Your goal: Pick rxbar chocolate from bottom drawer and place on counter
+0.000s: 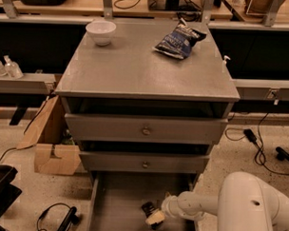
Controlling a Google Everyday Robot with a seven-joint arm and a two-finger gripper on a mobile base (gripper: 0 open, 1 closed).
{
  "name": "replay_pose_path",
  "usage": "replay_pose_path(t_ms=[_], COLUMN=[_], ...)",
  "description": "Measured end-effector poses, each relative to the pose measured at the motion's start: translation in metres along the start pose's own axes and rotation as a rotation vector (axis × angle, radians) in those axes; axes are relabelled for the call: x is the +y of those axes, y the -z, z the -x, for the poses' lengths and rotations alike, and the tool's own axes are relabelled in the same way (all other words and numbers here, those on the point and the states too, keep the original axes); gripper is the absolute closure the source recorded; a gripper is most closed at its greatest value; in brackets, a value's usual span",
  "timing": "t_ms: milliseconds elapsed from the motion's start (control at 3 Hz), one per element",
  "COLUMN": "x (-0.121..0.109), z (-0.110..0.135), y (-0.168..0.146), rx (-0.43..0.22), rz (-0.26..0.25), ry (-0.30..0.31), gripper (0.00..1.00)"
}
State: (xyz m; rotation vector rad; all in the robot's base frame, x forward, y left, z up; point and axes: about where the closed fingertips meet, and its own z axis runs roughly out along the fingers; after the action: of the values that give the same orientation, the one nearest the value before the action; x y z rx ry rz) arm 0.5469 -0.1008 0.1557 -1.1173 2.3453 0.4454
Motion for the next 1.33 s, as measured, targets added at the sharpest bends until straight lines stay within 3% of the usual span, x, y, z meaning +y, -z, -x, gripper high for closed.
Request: replay_pose_path(t_ms=[667,1333], x=[0.044,0.059], z=[-0.041,-0.049], y=[-0.039,-0.047], rx=[0.021,0.026], rz=[0.062,0.085], ry=[-0.005,-0.006], gripper=[0.0,0.0])
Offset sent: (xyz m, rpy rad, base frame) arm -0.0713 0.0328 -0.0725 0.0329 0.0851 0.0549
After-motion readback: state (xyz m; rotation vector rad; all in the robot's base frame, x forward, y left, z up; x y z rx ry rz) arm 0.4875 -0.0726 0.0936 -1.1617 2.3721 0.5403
